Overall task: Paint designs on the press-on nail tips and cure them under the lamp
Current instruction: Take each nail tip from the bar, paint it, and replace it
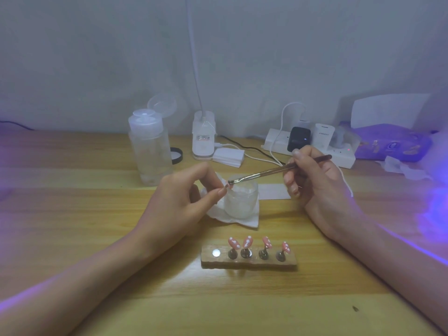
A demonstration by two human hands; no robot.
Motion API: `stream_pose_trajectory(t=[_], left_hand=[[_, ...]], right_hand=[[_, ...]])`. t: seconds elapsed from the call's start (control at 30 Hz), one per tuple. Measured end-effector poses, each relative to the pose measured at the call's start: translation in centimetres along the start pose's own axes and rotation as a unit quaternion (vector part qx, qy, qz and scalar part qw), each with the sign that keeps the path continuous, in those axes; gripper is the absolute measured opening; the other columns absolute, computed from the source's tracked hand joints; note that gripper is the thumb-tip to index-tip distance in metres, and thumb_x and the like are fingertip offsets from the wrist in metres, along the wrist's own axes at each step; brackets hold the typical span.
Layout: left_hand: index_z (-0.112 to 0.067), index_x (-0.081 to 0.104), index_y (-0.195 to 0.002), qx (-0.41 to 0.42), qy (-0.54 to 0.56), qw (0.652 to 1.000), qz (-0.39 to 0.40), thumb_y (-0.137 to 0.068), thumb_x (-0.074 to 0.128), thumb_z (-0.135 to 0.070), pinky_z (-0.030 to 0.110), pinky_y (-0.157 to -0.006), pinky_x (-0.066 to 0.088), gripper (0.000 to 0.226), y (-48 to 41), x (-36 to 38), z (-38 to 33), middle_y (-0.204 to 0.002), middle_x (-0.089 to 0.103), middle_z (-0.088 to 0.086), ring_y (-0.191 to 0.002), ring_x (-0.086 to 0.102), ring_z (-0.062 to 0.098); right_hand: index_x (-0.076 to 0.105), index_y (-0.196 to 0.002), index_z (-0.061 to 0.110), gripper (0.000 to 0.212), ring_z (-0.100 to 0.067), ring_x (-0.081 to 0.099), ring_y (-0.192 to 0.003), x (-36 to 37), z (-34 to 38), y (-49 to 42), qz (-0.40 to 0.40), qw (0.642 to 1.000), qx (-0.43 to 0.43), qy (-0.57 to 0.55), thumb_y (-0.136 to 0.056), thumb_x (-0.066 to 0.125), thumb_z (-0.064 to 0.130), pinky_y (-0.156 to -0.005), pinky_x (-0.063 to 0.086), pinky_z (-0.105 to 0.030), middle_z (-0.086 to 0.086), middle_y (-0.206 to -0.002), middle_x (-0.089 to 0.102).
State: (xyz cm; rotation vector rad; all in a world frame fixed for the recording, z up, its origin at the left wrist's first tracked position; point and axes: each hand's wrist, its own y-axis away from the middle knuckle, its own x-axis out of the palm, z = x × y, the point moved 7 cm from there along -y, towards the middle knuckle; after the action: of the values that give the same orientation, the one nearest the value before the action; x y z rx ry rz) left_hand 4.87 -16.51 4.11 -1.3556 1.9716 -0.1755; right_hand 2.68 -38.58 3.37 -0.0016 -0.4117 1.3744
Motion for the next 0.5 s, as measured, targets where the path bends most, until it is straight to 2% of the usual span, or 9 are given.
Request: stream_pose_trajectory(t=[0.13,0.27,0.43,0.5], left_hand=[[-0.024,0.060,-0.074,-0.001,0.001,1.000,0.000,-0.089,0.070,-0.024,0.013,-0.049,0.032,0.018,0.02,-0.02,-0.02,-0.078,0.064,-0.013,-0.046,0.044,0.006],[-0.023,0.060,-0.074,-0.001,0.004,1.000,0.002,-0.090,0.071,-0.019,0.013,-0.050,0.033,0.020,0.03,0.02,0.04,-0.076,0.064,-0.014,-0.046,0.044,0.005],[-0.026,0.059,-0.073,-0.006,0.013,1.000,0.002,-0.089,0.071,-0.017,0.012,-0.049,0.032,0.022,0.06,0.05,0.07,-0.074,0.063,-0.015,-0.045,0.043,0.005],[-0.027,0.059,-0.073,-0.010,0.012,1.000,0.003,-0.090,0.072,-0.018,0.014,-0.049,0.033,0.023,0.03,0.08,0.17,-0.075,0.064,-0.014,-0.045,0.042,0.005]], right_hand=[[0.050,-0.073,0.016,0.025,-0.008,0.047,-0.046,-0.75,-0.38,-0.11,-0.044,0.999,0.012,0.014,-0.096,0.057,0.021,-0.043,0.038,-0.016,-0.001,-0.054,0.056],[0.053,-0.071,0.019,0.022,-0.009,0.048,-0.048,-0.02,-0.01,-0.01,0.001,1.000,0.000,0.002,-0.089,0.061,0.030,-0.045,0.039,-0.016,-0.001,-0.057,0.057],[0.051,-0.072,0.016,0.026,-0.010,0.047,-0.048,-0.55,-0.23,-0.05,-0.033,0.999,0.004,0.016,-0.097,0.057,0.020,-0.044,0.038,-0.016,-0.001,-0.055,0.056],[0.054,-0.070,0.020,0.025,-0.009,0.047,-0.048,-0.28,-0.03,-0.07,-0.015,1.000,0.001,0.003,-0.093,0.059,0.027,-0.045,0.039,-0.016,-0.001,-0.056,0.057]])
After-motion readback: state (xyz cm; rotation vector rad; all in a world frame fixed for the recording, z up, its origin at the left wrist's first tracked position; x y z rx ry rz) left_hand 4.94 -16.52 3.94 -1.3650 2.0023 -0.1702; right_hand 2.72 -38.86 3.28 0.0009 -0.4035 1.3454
